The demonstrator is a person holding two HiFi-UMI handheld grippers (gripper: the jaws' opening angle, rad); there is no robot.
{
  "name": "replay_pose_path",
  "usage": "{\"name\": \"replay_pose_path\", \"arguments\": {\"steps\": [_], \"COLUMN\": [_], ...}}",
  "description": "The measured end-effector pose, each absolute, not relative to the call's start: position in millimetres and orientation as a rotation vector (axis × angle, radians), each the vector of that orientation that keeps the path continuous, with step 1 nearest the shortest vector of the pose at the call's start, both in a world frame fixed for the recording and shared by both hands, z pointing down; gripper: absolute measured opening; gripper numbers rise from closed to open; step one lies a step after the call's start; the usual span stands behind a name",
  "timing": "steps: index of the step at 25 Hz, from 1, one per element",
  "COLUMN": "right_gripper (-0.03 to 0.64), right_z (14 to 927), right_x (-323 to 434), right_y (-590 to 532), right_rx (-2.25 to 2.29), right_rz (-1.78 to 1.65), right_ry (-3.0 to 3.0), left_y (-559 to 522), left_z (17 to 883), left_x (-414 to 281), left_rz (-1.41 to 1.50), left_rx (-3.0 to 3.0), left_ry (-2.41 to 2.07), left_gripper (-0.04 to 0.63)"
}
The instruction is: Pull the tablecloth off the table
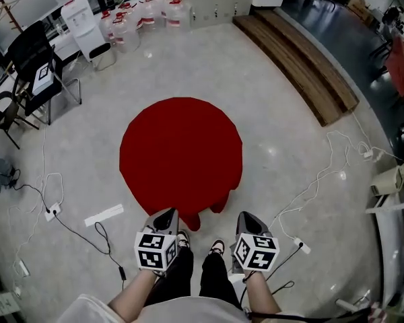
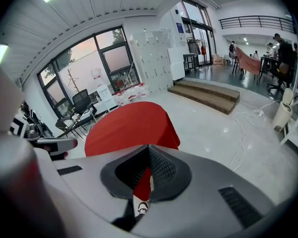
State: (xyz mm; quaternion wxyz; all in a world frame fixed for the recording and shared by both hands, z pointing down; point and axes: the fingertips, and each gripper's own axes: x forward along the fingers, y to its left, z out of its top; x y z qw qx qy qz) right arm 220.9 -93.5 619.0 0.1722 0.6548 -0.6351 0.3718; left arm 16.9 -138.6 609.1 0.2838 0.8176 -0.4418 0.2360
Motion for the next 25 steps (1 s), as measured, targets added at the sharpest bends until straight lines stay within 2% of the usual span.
{"name": "replay_pose_path", "arguments": {"steps": [23,25], "right_gripper": [0.029,0.091], "right_z": [686,690], "right_x": [199,197], "right_y": [-87,-89], "right_rx": [1.694,1.673], "right_rz": [1.216,1.227], "right_ry": [-1.856,-1.861], "left_y": [-121,-121], "left_z": [659,661], "left_x": [1,-1], "left_rz": [0.716,0.721], "left_rx": [2.072,2.069], "left_ry": [-1.196,-1.199], "left_gripper": [0.015,0.015]}}
